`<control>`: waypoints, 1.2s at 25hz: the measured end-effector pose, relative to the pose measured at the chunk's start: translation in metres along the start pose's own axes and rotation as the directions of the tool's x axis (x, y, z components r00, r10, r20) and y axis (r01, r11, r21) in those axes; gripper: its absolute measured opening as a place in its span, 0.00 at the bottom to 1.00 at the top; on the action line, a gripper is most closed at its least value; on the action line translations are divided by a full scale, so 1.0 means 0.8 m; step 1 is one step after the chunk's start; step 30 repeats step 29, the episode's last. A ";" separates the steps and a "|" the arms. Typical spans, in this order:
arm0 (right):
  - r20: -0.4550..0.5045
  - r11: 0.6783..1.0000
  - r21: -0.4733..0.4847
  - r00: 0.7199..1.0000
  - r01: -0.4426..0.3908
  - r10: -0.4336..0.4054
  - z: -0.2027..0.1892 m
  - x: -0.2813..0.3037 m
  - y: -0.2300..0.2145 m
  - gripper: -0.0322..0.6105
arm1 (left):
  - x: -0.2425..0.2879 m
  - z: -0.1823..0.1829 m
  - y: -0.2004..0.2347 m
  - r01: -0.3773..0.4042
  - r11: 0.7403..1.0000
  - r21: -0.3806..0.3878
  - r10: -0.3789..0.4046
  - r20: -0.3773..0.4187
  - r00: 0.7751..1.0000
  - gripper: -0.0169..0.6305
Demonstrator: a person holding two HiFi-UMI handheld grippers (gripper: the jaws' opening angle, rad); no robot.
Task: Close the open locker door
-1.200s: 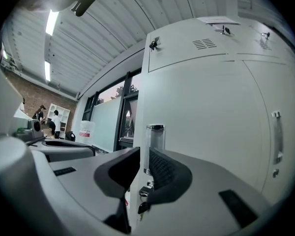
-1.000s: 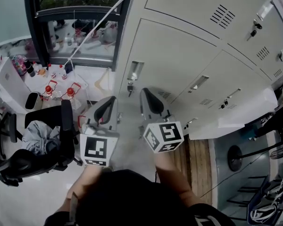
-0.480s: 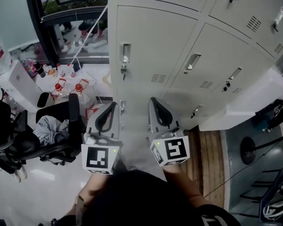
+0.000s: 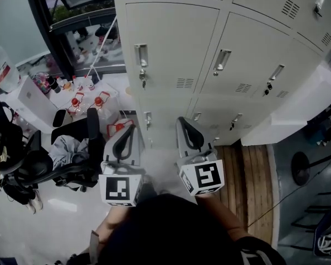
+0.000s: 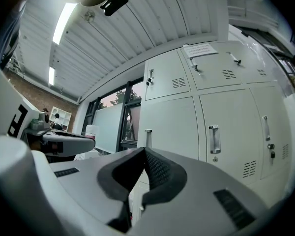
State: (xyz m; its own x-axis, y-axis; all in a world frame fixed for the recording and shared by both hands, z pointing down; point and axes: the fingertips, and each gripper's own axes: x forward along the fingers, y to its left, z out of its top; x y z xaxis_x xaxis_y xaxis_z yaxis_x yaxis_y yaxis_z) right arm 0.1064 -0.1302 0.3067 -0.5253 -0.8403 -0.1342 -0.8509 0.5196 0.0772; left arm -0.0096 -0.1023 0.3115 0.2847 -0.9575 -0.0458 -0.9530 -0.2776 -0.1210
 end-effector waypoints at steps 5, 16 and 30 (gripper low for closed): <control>-0.007 1.000 -0.005 1.000 0.006 -0.006 -0.002 -0.002 -0.004 0.08 | -0.002 -0.001 -0.002 -0.006 1.000 0.008 0.006 -0.001 1.000 0.03; -0.005 1.000 0.006 1.000 -0.003 0.003 -0.001 -0.010 -0.005 0.08 | -0.008 0.000 -0.005 -0.021 1.000 0.009 0.021 -0.003 1.000 0.03; -0.002 1.000 0.020 1.000 -0.023 0.023 -0.007 0.001 0.007 0.08 | -0.009 -0.013 -0.005 -0.003 1.000 0.003 0.003 -0.024 1.000 0.03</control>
